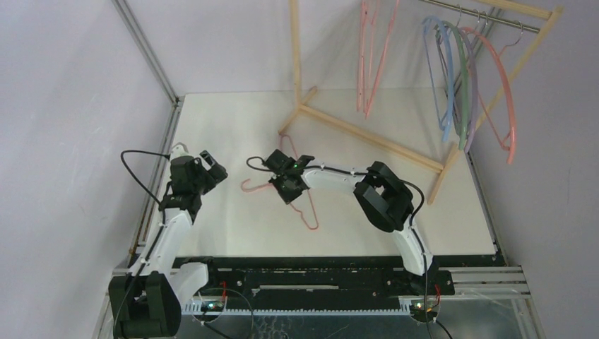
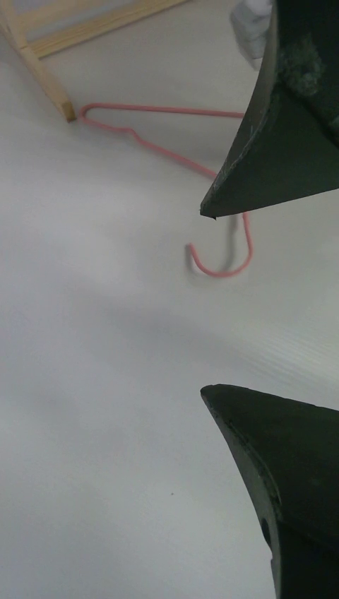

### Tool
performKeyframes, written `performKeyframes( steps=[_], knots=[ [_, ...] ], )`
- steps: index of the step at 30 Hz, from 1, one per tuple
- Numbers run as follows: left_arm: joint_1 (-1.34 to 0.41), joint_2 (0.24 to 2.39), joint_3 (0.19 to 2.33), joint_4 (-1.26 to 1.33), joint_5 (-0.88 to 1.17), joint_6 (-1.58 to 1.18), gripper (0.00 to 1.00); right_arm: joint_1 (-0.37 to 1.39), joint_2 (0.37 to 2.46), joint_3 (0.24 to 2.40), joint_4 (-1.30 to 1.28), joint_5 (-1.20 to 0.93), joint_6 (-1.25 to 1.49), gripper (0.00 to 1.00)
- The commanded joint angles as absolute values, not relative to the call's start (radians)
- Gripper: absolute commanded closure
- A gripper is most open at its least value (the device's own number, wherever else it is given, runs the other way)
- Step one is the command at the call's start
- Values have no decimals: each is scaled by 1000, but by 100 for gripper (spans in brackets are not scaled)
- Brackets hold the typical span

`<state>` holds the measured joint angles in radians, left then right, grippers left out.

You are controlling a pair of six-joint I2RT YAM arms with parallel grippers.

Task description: Organize the hangers

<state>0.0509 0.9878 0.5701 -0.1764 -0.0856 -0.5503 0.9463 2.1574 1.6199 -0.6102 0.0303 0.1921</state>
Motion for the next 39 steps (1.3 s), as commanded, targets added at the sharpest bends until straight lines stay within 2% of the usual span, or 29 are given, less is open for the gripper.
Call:
performKeyframes(
  steps=[1,12,24,31,39],
  knots=[
    [51,920,653,-208,-10,-557,7,880,2099,1619,-694,-10,206,100],
    [51,776,539,-188,70,-635,7,802,1990,1665,-681,-132,268,100],
    [30,768,430,6,187,-792,11,785,1945,1772,-683,-163,305,100],
    [-18,846,481,121,195,-862,10,796,1954,1786,-676,-171,315,100],
    [-141,1043,614,220,147,-903,11,807,1960,1789,-685,-165,306,100]
  ],
)
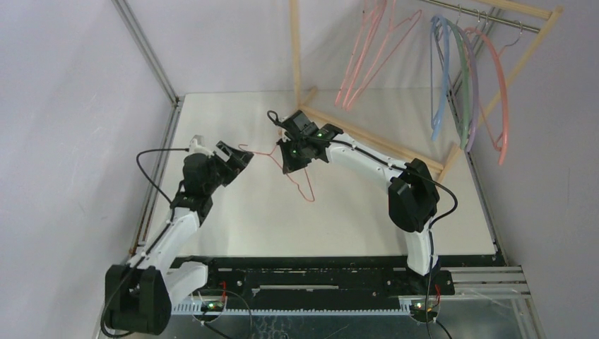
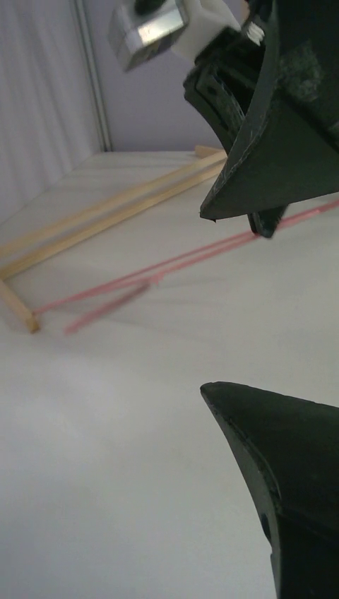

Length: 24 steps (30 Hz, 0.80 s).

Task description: Organize the hangers

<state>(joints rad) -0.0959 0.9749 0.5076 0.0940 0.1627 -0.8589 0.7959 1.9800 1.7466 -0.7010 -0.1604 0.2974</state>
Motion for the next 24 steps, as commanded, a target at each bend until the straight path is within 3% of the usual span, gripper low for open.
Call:
performKeyframes(
  steps=[1,18,21,24],
  knots=[
    [-152,1067,629,232,144,-912,11,809,1962,1789,-686,-164,303,100],
    [-179,1267,658,296,130,-925,15,805,1936,1782,-691,-183,286,100],
    [-178,1287,654,321,139,-925,23,802,1929,1782,-693,-185,283,100],
    [-179,1324,681,334,157,-921,38,802,1923,1781,-701,-182,276,100]
  ],
)
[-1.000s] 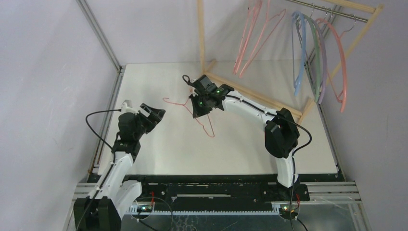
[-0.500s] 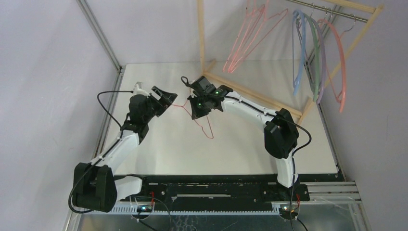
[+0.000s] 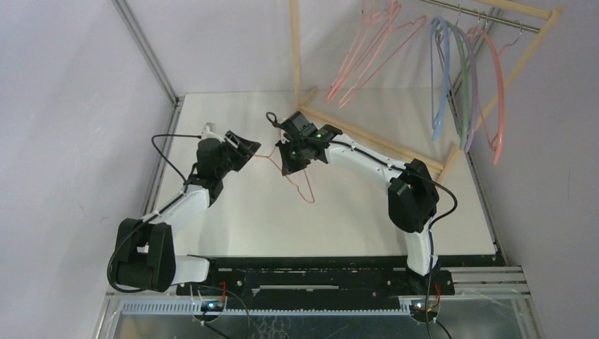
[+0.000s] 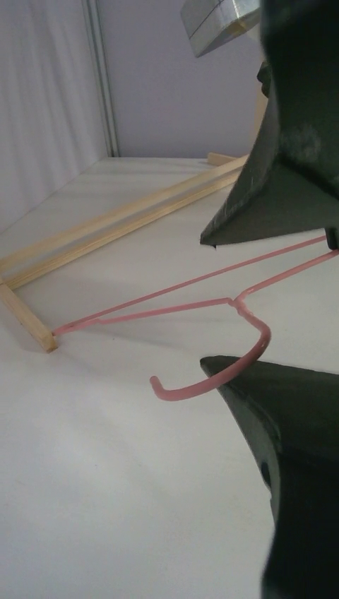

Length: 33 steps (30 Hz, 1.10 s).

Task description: Organize the hangers

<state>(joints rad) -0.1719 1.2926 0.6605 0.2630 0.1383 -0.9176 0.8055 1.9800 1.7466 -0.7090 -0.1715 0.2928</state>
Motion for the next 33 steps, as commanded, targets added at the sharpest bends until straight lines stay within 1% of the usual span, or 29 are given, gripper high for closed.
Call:
performKeyframes(
  steps=[1,2,4,5,11,14,16,18,19,21,22,23,24,26,28,30,32,33],
  knots=[
    [-180,1338,695,335,164,-919,46,801,1922,1779,-705,-181,271,100],
    [-182,1351,709,337,170,-918,59,801,1921,1778,-709,-177,268,100],
    [-186,1378,734,336,176,-918,97,801,1920,1780,-718,-165,258,100],
    [-189,1386,743,336,178,-918,99,801,1923,1783,-728,-162,252,100],
    [-204,1402,765,341,181,-921,100,803,1937,1801,-788,-110,223,100],
    [-211,1394,772,329,179,-932,100,816,1928,1812,-803,-34,204,100],
    [-219,1384,780,301,164,-929,100,825,1927,1831,-823,1,185,80],
    [-226,1370,786,278,149,-925,100,838,1912,1843,-832,56,178,56],
    [-227,1364,793,267,141,-925,100,842,1895,1841,-824,76,178,47],
    [-229,1352,804,238,129,-926,100,844,1863,1831,-807,98,188,36],
    [-231,1344,811,223,125,-927,100,839,1853,1832,-813,113,205,15],
    [-231,1339,817,212,120,-927,100,833,1848,1833,-825,107,223,10],
    [-232,1331,823,203,114,-927,100,823,1847,1835,-839,80,229,2],
    [-235,1317,837,178,98,-928,100,828,1848,1833,-870,102,213,0],
    [-238,1302,856,155,81,-929,100,885,1842,1832,-893,269,180,0],
    [-242,1294,882,123,66,-929,100,963,1833,1833,-892,488,130,0],
    [-248,1291,916,73,48,-934,100,1011,1829,1832,-904,695,204,0],
    [-250,1290,935,53,40,-937,100,1020,1825,1824,-896,715,196,0]
  ],
)
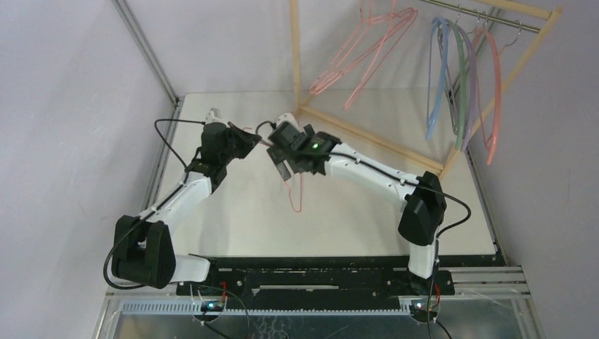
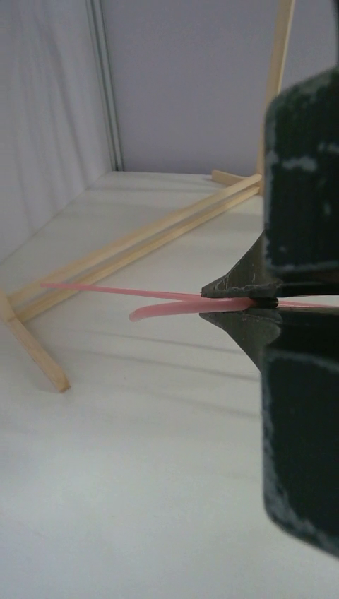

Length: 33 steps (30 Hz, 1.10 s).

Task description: Organize the hangers

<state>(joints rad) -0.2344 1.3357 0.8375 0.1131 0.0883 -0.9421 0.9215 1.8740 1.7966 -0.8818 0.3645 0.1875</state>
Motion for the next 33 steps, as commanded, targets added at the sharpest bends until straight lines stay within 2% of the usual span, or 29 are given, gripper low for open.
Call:
performKeyframes(
  steps=[1,8,15,21,33],
  knots=[
    [-254,1289,954,36,29,-940,100,1023,1823,1812,-884,685,181,0],
    [-280,1333,1141,-119,-11,-901,100,1080,1791,1754,-839,623,221,8],
    [-294,1316,1177,-176,-36,-901,100,1110,1811,1708,-856,680,283,9],
    [-297,1276,1159,-188,-47,-903,100,1076,1837,1706,-854,638,305,30],
    [-298,1238,1228,-241,-49,-901,100,1039,1847,1601,-799,632,331,32]
  ],
)
